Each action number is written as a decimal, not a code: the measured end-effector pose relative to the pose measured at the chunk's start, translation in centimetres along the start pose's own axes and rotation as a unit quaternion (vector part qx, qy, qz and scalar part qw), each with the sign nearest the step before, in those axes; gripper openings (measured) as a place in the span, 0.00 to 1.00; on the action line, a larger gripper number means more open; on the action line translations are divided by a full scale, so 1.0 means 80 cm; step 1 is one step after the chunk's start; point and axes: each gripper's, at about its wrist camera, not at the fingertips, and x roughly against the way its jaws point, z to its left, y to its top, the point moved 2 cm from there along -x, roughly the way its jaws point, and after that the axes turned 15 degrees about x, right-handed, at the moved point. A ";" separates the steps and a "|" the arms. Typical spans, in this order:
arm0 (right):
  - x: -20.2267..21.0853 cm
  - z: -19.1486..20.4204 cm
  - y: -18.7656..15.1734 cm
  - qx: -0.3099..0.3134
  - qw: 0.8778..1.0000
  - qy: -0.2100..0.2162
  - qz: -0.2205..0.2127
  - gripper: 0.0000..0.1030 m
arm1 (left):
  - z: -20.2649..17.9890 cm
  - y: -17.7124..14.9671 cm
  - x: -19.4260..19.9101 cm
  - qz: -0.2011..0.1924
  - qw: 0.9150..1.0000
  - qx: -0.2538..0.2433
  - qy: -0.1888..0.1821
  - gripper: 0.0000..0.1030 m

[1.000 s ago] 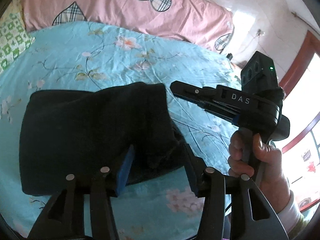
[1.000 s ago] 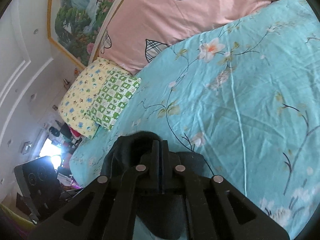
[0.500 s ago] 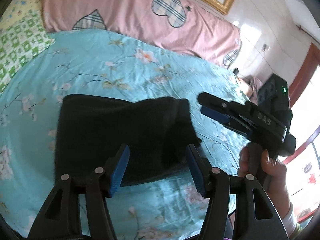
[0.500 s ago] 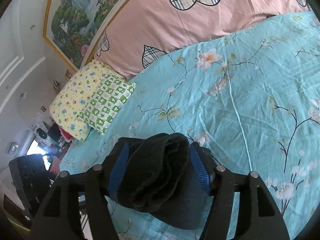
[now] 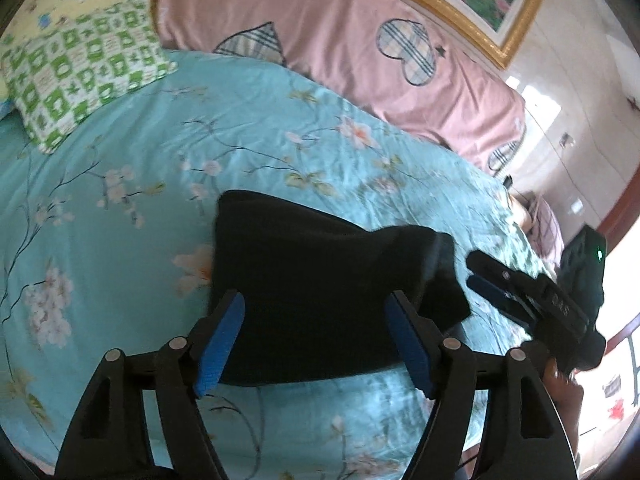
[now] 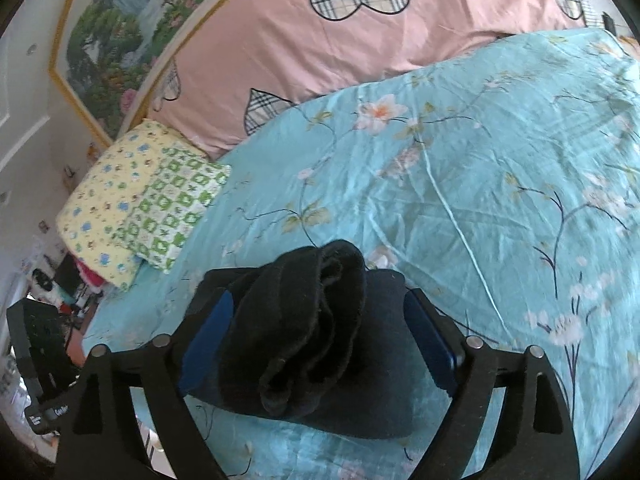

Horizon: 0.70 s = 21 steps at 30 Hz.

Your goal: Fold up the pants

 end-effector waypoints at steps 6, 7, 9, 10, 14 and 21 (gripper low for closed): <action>-0.010 0.007 -0.013 -0.008 1.000 -0.019 0.019 0.88 | 0.029 0.013 -0.005 0.002 1.000 0.027 0.010 0.76; -0.011 0.007 -0.014 -0.008 0.999 -0.024 0.022 0.88 | 0.033 0.014 -0.006 0.004 0.999 0.031 0.010 0.76; -0.014 0.009 -0.017 -0.009 0.999 -0.028 0.028 0.88 | 0.041 0.017 -0.010 0.009 0.999 0.041 0.010 0.76; -0.016 0.008 -0.018 -0.010 0.999 -0.029 0.031 0.88 | 0.045 0.018 -0.013 0.013 0.999 0.044 0.010 0.76; -0.020 0.007 -0.022 -0.013 0.998 -0.035 0.040 0.88 | 0.058 0.021 -0.024 0.024 0.998 0.058 0.010 0.76; -0.034 0.009 -0.028 -0.011 0.998 -0.033 0.056 0.88 | 0.067 0.029 -0.048 0.049 0.996 0.073 0.005 0.77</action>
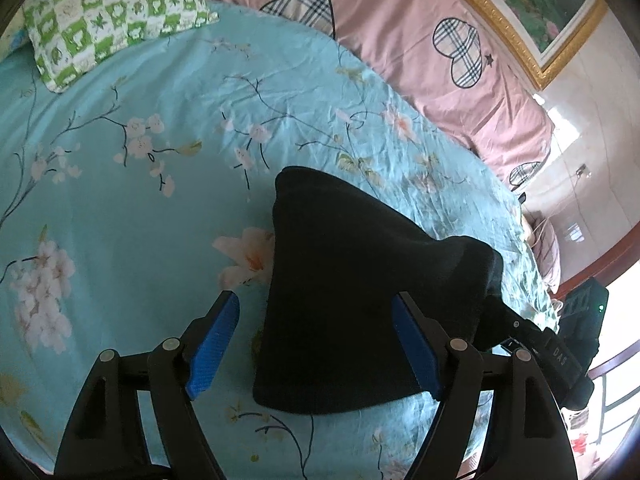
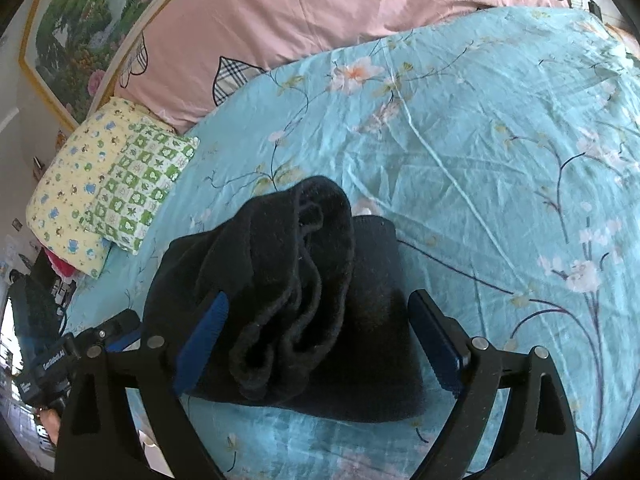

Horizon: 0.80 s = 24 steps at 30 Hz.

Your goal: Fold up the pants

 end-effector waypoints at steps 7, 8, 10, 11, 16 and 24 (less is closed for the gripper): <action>-0.011 -0.006 -0.006 0.015 1.000 0.003 0.012 0.77 | 0.009 0.009 -0.028 0.026 1.000 0.017 0.000 0.78; -0.012 -0.008 -0.006 0.016 1.000 0.006 0.013 0.71 | 0.009 0.010 -0.032 0.030 0.999 0.019 -0.001 0.78; -0.013 -0.011 -0.008 0.021 1.000 0.007 0.013 0.67 | 0.008 0.009 -0.039 0.033 0.999 0.020 0.003 0.79; -0.013 -0.011 -0.008 0.021 1.000 0.009 0.012 0.61 | 0.008 0.009 -0.041 0.035 0.999 0.020 0.003 0.79; -0.009 -0.031 -0.016 -0.009 0.999 0.048 -0.001 0.50 | 0.001 0.007 -0.056 0.050 0.998 0.027 -0.003 0.79; -0.007 -0.051 -0.026 -0.064 0.992 0.106 -0.028 0.43 | -0.020 -0.001 -0.066 0.051 0.999 -0.005 0.007 0.58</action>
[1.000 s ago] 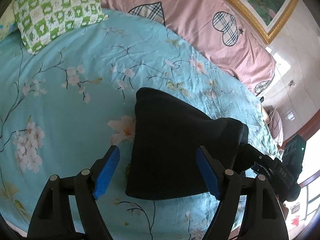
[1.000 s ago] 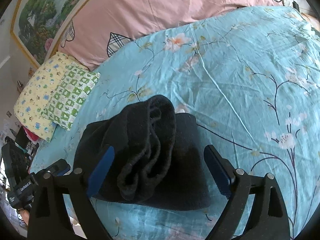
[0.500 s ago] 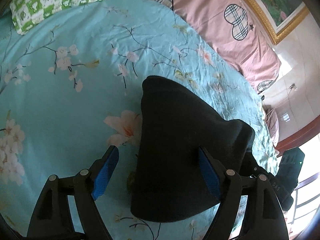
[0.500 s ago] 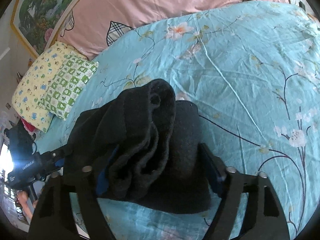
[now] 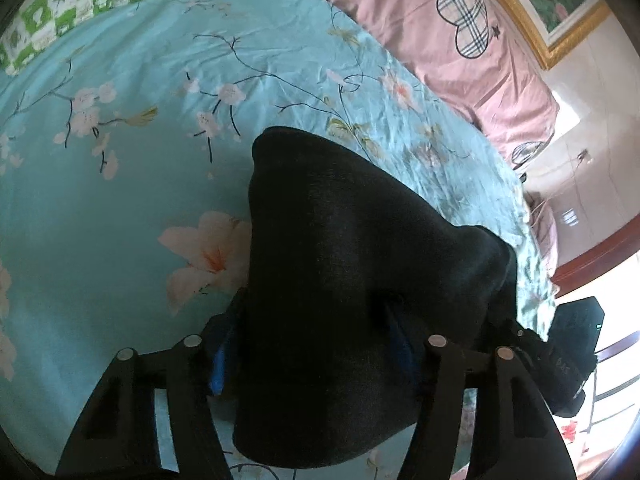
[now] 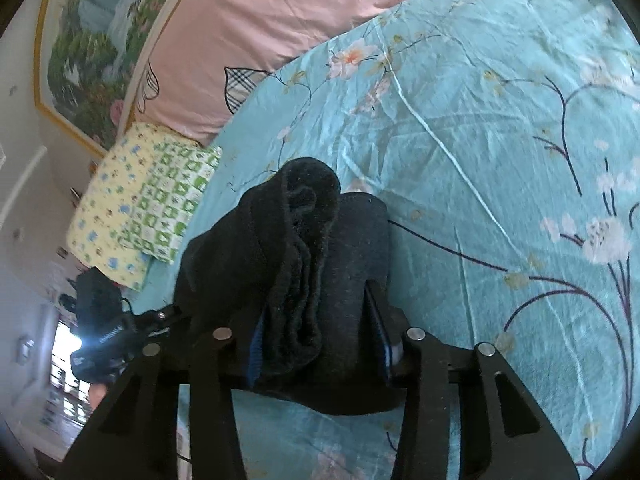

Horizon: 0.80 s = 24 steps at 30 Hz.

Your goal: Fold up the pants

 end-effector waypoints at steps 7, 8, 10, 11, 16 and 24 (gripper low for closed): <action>0.002 0.006 0.000 0.001 1.000 0.011 -0.011 0.42 | -0.023 -0.005 0.017 -0.023 0.999 -0.034 0.010 0.30; 0.003 0.007 0.001 0.000 1.000 0.014 -0.013 0.41 | -0.027 -0.006 0.021 -0.027 0.999 -0.037 0.009 0.29; 0.008 0.012 0.004 0.005 1.000 0.014 -0.016 0.40 | -0.032 -0.006 0.031 -0.035 0.998 -0.042 0.009 0.28; 0.009 0.013 0.005 0.008 1.000 0.014 -0.018 0.40 | -0.035 -0.007 0.036 -0.039 0.998 -0.044 0.008 0.28; 0.017 0.025 0.017 0.020 0.999 0.014 -0.024 0.40 | -0.047 -0.005 0.060 -0.057 0.997 -0.051 0.004 0.28; 0.008 0.058 0.050 0.066 0.997 0.020 -0.027 0.40 | -0.047 0.009 0.096 -0.099 0.993 -0.060 0.017 0.28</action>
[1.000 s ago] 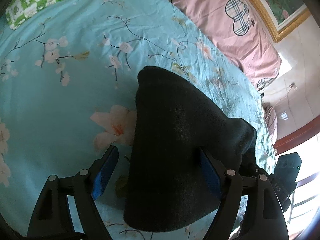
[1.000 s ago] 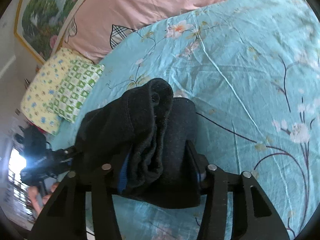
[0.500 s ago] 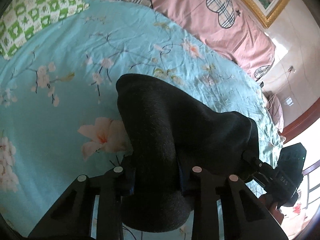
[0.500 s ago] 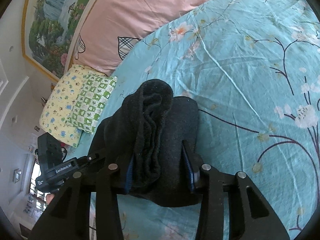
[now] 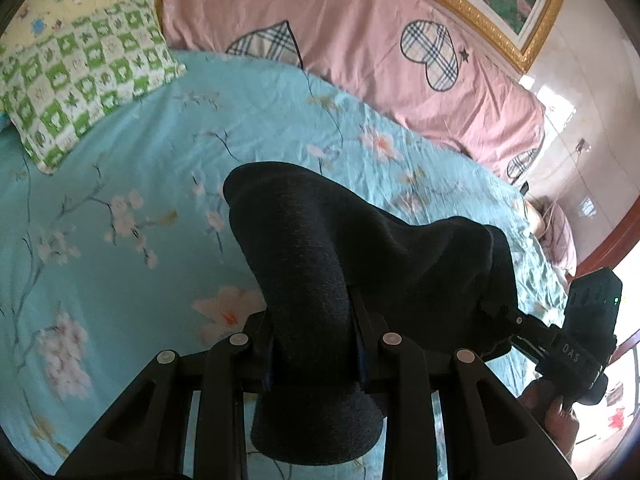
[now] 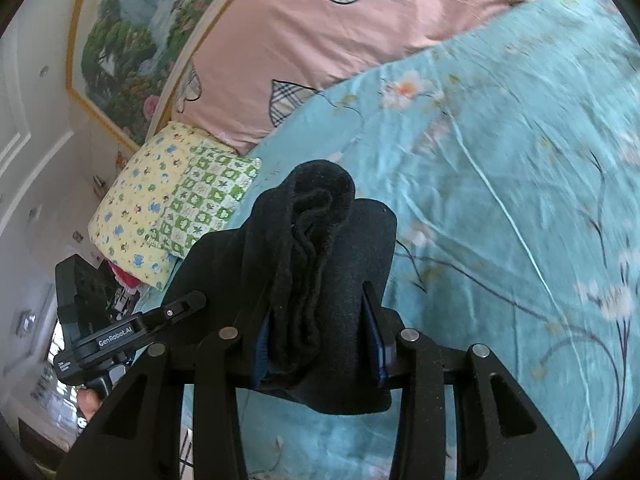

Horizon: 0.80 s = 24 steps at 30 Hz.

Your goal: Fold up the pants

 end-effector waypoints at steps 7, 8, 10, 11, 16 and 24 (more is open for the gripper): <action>-0.037 0.017 0.042 0.030 0.999 0.013 0.005 0.40 | 0.013 0.036 0.009 -0.029 0.999 0.005 0.018 0.28; -0.044 0.018 0.047 0.034 0.999 0.015 0.008 0.40 | 0.016 0.043 0.009 -0.032 0.999 0.007 0.020 0.28; -0.056 0.019 0.055 0.040 0.999 0.019 0.011 0.40 | 0.021 0.055 0.006 -0.038 0.999 0.012 0.025 0.28; -0.064 0.020 0.060 0.043 0.999 0.021 0.013 0.40 | 0.024 0.062 0.004 -0.040 0.999 0.015 0.028 0.28; -0.102 0.025 0.082 0.060 0.997 0.032 0.024 0.40 | 0.039 0.090 -0.006 -0.049 0.998 0.026 0.043 0.28; -0.161 0.026 0.108 0.076 0.995 0.041 0.042 0.40 | 0.063 0.125 -0.032 -0.054 0.996 0.042 0.061 0.28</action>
